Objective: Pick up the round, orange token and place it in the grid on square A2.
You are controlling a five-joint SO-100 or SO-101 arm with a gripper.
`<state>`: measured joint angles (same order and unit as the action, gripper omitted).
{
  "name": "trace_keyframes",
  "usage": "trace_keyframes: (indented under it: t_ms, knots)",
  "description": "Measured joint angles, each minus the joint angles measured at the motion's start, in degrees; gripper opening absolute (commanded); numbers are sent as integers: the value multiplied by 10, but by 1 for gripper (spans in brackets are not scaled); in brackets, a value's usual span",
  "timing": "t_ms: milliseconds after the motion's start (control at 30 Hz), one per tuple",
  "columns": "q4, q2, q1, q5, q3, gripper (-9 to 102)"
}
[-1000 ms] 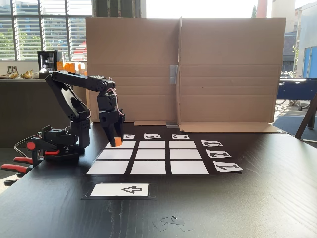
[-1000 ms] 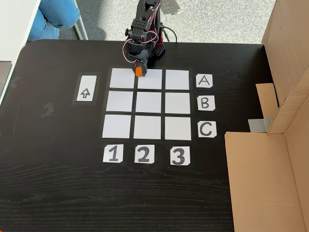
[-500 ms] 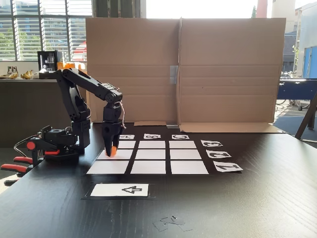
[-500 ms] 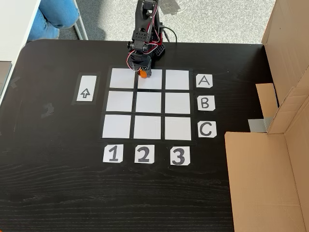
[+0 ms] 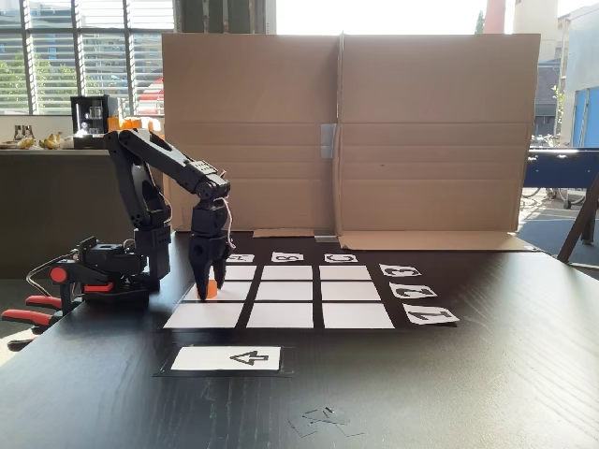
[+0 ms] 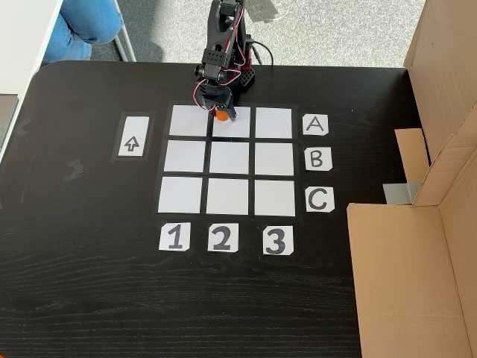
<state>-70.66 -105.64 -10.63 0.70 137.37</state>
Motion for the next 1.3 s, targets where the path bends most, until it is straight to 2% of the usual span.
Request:
trace_keyframes:
  t_ms: [300,567,767,1067,1300]
  knots:
    - [10,-5,-2,-1,7,52]
    - [44,3,-18,-62,-10,54]
    - [133,8,-37,-176,-76,56]
    - [261,9,-80,-407,-180,55]
    - [294,-10,-163,-565,-272,55]
